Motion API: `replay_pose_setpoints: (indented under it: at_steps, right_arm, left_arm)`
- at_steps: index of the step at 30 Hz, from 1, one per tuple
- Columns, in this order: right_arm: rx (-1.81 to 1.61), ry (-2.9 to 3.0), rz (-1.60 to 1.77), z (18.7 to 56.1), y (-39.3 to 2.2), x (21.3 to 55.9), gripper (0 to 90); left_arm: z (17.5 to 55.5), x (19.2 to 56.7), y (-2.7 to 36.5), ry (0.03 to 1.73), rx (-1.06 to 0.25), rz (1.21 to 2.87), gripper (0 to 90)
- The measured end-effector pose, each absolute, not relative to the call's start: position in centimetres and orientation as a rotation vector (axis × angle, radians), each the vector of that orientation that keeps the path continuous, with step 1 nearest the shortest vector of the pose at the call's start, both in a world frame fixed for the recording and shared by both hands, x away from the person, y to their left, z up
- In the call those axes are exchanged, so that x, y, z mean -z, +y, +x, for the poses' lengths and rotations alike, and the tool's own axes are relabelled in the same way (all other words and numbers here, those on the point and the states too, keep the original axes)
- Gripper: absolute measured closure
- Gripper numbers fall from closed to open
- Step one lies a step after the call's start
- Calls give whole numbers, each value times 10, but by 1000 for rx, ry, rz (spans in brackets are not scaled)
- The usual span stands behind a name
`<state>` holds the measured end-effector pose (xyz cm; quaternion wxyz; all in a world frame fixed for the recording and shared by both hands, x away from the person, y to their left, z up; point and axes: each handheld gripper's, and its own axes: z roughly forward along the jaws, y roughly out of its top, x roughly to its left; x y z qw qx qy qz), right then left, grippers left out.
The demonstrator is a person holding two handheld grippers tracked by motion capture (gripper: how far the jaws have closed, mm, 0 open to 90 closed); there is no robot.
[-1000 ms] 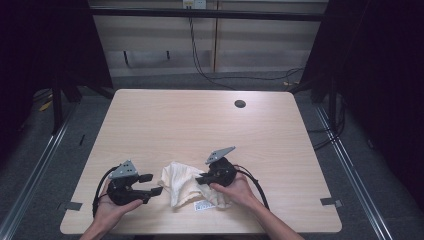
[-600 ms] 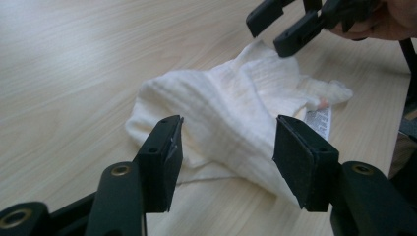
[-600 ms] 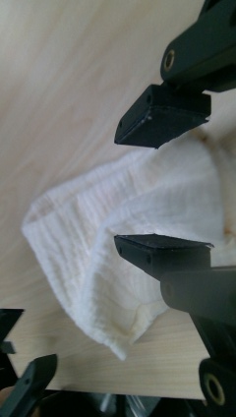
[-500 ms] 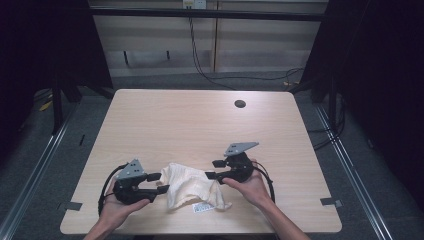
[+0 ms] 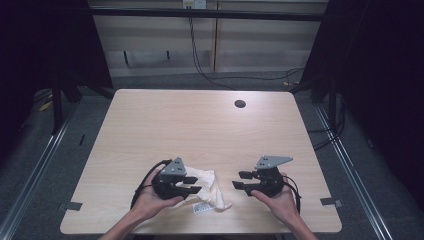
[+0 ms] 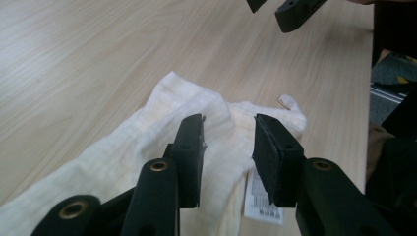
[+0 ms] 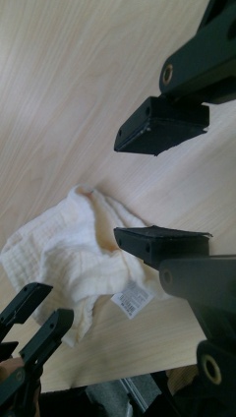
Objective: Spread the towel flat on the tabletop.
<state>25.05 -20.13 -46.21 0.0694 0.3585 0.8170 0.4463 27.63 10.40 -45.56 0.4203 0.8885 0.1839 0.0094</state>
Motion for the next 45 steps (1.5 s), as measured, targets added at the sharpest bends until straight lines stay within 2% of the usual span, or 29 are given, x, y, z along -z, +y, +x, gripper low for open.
replay_pose_setpoints:
  at_steps: [8,23,27,29,32,34,39,45]
  right_arm:
    - [-1300,2517,1074,258,-193,478,523]
    - [-1265,2572,1041,253,-186,485,501]
    - [-1267,2580,1042,252,-185,485,500]
    - [-1270,2579,1045,251,-185,486,498]
    - [-1262,2591,1043,251,-183,488,489]
    - [-1258,2598,1047,251,-182,488,489]
    - [-1270,2603,1043,251,-182,488,490]
    - [-1301,2626,1021,249,-181,486,514]
  left_arm:
    - [271,466,86,415,15,2236,701]
    - [271,482,80,337,30,2373,610]
    - [270,486,79,341,-7,2393,552]
    - [269,488,78,355,-20,2398,554]
    - [269,488,76,339,-35,2417,603]
    - [267,489,76,333,-54,2409,687]
    - [273,483,82,367,6,2341,790]
    - [277,468,92,423,34,2237,822]
